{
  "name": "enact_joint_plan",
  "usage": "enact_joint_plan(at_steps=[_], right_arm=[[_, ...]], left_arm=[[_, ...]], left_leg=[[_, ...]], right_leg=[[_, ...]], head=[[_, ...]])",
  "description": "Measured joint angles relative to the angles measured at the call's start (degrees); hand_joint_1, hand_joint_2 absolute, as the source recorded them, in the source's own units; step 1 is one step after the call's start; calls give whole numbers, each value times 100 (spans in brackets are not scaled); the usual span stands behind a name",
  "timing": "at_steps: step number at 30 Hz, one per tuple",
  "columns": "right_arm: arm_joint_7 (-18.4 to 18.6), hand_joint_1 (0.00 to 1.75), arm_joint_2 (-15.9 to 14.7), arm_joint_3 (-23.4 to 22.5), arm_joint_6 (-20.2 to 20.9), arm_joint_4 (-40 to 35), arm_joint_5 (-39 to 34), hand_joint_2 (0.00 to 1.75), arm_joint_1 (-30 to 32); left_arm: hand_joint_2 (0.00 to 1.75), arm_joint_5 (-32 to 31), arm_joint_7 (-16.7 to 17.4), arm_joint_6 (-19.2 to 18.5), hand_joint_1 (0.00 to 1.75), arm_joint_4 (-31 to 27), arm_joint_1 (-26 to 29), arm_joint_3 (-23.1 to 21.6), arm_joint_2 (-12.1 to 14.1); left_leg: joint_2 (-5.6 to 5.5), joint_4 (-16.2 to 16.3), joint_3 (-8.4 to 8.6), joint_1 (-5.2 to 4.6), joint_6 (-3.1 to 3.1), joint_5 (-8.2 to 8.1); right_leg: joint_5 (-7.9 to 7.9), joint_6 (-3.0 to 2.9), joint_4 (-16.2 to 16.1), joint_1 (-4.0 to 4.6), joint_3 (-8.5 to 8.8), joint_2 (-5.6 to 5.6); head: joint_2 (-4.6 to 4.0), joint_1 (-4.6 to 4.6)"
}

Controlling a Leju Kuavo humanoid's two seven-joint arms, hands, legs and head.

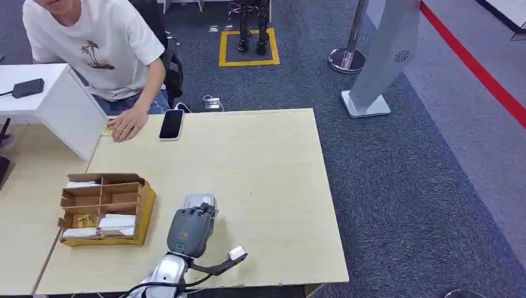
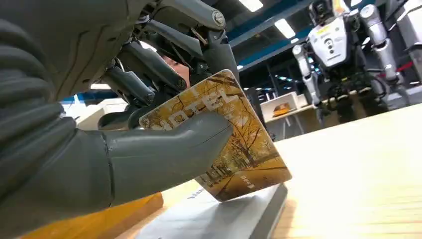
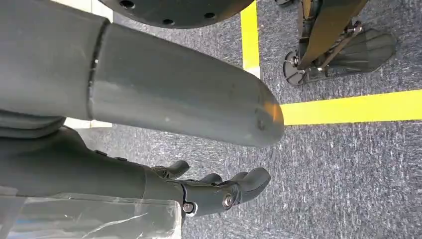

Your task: Pass the card to the sensor for recognition and then transmit it.

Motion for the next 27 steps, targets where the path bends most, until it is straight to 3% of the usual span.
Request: enact_joint_plan(at_steps=[6, 17, 21, 27], right_arm=[[-2, 0, 0, 0, 4, 0, -11, 0, 4], [0, 0, 0, 0, 4, 0, -13, 0, 5], [-11, 0, 0, 0, 9, 0, -13, 0, 5], [18, 0, 0, 20, 17, 0, -13, 0, 6]], left_arm=[[175, -4, 516, -101, 175, -13, 32, 4, 142], [175, -7, 909, -238, 175, -61, 57, 0, 335], [175, -7, 896, -247, 175, -59, 74, 0, 341], [175, -7, 594, 370, 175, -236, 88, 166, 370]], left_leg=[[0, 0, 2, 1, 0, 1], [0, 0, 2, 0, 0, 1], [0, 0, 3, 0, 0, 1], [0, 0, 3, 0, 0, 1]], right_leg=[[0, 0, 0, 0, 1, 0], [1, 0, 0, 0, 3, 0], [1, 0, 0, 0, 3, 0], [1, 0, 0, 0, 2, 0]], head=[[0, -2], [0, -2], [0, -2], [0, -2]])
